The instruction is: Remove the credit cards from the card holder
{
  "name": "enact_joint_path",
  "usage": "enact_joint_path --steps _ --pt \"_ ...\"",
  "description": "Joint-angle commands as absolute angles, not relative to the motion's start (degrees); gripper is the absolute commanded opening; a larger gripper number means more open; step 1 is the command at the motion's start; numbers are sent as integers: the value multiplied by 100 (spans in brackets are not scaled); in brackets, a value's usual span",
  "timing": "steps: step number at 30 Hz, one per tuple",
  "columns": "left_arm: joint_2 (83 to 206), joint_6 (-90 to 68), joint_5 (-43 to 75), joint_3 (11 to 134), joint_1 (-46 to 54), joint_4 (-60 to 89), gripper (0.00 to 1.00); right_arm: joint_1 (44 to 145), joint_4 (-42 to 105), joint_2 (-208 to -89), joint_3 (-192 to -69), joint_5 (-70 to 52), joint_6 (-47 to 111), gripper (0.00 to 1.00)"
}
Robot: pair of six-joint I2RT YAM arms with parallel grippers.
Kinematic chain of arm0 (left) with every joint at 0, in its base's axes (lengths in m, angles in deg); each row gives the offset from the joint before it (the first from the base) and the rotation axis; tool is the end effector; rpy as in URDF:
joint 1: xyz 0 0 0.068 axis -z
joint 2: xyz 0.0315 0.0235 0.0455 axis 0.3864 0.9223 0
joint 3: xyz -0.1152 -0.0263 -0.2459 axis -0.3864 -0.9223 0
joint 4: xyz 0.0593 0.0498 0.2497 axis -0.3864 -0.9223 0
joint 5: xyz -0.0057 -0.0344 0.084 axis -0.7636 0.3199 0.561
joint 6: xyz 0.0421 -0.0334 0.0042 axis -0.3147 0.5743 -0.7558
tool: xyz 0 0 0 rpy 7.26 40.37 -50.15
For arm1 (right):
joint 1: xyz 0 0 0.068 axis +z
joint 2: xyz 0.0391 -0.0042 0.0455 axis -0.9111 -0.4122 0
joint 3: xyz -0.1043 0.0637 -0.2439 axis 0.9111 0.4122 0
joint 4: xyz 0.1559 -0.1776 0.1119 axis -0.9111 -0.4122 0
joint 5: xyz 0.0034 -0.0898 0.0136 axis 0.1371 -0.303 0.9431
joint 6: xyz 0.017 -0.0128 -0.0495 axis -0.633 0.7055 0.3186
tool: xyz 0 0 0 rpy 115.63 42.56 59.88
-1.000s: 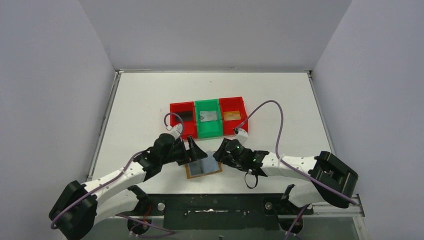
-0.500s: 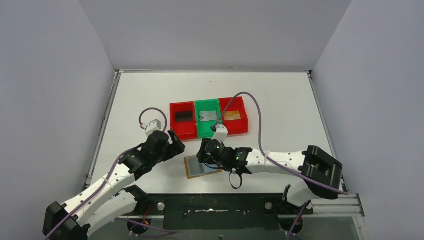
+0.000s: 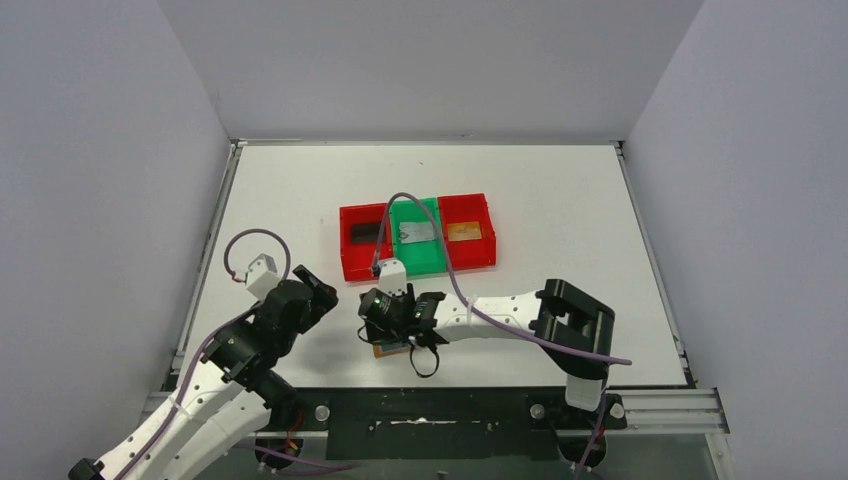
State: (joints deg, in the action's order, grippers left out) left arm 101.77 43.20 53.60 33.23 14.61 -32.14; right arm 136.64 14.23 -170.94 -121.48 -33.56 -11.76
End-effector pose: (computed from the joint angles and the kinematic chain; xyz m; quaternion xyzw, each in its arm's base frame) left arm 0.1050 -0.0581 0.2421 -0.3143 0.8413 -0.1449 0.4152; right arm 0.1322 0.3519 0.1831 -0.1237 0.9353 0.1933 0.2693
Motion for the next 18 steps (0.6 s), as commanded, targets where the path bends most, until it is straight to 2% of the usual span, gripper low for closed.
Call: enact_joint_path --steps 1,12,18 --pt "9967 4507 5685 3427 1432 -3376 82 13758 668 -17384 -12722 -3879 -1029 58" --pt "9932 4481 5582 3384 1432 -3316 82 13773 84 -17927 -13092 -3917 -1093 58" --pt "9966 4396 5456 3358 1430 -3191 82 13773 -110 -18049 -13159 -4001 -1254 48"
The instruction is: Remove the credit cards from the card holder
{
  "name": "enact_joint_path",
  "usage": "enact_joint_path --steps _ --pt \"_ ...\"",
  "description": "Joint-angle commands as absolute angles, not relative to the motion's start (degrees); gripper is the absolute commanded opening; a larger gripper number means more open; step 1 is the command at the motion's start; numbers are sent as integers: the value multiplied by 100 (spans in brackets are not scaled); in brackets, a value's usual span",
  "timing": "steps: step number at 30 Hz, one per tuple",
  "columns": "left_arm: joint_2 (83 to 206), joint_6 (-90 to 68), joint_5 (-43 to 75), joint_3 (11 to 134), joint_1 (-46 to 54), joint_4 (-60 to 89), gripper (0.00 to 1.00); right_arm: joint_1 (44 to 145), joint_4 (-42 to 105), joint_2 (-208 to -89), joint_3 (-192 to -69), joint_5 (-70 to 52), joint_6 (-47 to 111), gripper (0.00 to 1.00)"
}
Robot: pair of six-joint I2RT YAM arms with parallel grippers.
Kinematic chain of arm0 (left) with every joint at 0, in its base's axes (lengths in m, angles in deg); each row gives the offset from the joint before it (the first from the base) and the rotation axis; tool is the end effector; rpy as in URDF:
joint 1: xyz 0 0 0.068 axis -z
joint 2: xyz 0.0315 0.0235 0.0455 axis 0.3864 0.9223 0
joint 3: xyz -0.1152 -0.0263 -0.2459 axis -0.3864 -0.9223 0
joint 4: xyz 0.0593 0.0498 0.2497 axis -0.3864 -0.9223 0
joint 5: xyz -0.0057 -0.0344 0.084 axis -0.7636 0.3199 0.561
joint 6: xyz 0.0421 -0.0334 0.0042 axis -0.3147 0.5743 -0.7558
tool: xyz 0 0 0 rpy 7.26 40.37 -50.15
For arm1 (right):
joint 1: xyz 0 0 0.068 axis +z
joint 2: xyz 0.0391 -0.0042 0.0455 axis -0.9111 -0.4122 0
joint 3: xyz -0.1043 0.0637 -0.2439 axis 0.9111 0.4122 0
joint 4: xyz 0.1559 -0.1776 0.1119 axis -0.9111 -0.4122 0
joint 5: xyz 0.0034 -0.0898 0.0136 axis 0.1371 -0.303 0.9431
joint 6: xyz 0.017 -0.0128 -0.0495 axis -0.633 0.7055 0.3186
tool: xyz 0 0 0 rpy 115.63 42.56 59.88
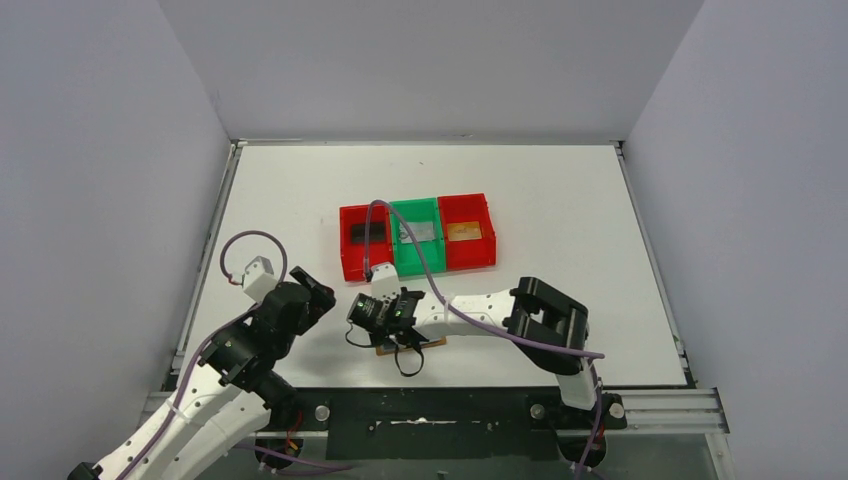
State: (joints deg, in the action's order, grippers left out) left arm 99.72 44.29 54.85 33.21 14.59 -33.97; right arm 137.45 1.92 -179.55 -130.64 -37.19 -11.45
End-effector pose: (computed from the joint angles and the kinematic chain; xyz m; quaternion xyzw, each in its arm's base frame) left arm 0.0997 -0.0531 0.2433 -0.3260 0.8339 -0.1433 0.4216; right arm 0.1352 0.3713 0.1630 -0.1448 0.9529 0.0911 0.2504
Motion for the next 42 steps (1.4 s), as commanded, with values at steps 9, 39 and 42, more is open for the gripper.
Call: enact_joint_path --steps 9,39,42 --pt "10064 4344 5223 3260 1435 -2996 82 13679 266 -17787 -12830 -3892 -1313 29" --pt "11233 3657 2645 2448 1423 -435 82 12655 3237 -16217 -10381 -2080 -1900 2" --pt "11233 3662 2611 2424 1425 -374 82 12671 3336 -16122 -10341 -2085 -1893 0"
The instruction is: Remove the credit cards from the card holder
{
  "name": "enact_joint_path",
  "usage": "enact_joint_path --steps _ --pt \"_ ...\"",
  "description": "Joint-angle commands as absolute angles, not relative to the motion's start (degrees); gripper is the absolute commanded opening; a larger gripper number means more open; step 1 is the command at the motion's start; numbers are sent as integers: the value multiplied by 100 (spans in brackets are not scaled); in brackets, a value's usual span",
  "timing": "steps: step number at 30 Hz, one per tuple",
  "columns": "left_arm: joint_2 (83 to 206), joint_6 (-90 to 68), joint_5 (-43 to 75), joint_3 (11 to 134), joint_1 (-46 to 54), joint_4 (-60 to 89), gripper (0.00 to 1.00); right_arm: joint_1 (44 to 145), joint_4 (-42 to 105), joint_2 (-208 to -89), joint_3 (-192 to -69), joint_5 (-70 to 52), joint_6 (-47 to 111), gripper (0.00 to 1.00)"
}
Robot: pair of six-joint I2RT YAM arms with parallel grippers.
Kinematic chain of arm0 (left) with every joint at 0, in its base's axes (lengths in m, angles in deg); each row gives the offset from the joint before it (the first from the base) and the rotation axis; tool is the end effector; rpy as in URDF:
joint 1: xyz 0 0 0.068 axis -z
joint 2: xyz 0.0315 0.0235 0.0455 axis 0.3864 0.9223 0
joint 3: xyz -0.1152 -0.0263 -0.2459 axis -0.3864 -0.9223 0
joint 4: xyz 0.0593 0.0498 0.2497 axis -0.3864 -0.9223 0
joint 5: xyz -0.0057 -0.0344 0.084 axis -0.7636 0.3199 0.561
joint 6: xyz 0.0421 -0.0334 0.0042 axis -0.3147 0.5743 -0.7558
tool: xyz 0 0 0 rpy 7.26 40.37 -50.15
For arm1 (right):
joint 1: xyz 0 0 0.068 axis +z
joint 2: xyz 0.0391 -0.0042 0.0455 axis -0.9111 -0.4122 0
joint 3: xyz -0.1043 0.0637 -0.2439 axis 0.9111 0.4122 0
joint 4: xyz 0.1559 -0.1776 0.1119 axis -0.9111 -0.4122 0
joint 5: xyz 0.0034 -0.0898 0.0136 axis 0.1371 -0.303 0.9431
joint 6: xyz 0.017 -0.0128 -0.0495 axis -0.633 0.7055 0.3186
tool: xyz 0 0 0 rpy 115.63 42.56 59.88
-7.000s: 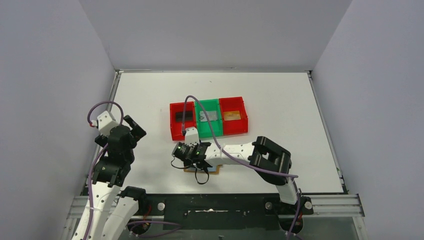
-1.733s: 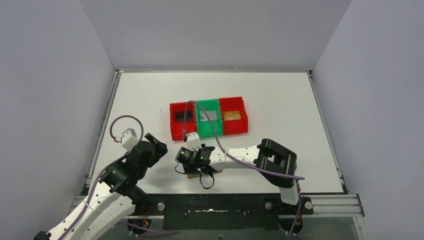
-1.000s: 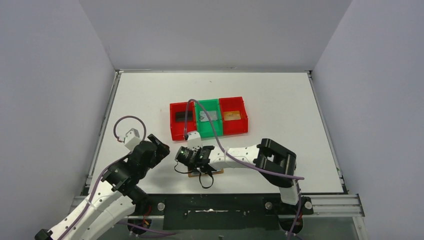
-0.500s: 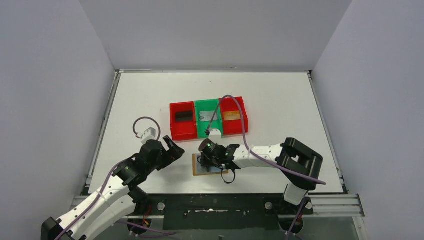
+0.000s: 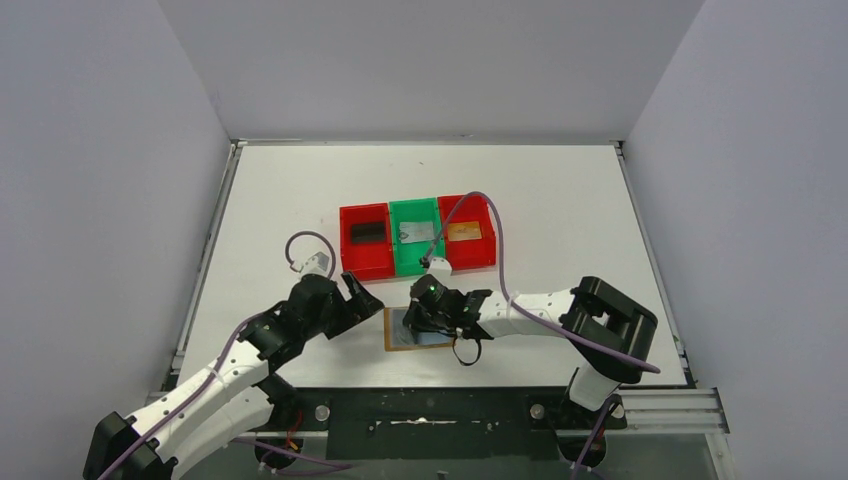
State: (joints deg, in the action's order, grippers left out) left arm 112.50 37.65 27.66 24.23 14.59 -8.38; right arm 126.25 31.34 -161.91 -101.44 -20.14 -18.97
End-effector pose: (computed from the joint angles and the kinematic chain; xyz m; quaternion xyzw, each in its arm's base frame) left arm 0.1311 -0.0972 0.1969 -0.1934 0.8880 -0.2945 0.2956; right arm 0.1597 0.2790 0.1531 -0.0128 0.9348 0.2889 0.2061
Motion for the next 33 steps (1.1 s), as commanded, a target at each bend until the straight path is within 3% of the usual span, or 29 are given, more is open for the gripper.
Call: enact_joint_path --steps 1,16,30,33 --pt "11226 3671 2611 2402 1420 -357 82 12659 3432 -16075 -10298 -2048 -1906 0" --pt "11441 3829 1436 1777 1417 1334 82 12298 5539 -15614 -9066 -1177 -2398 0" --pt "12562 3885 905 1566 1416 2383 65 12105 6259 -15579 -8621 -934 -2689 0" --pt "12939 3892 703 1559 1423 2748 58 12069 6324 -15559 -8547 -914 -2723 0"
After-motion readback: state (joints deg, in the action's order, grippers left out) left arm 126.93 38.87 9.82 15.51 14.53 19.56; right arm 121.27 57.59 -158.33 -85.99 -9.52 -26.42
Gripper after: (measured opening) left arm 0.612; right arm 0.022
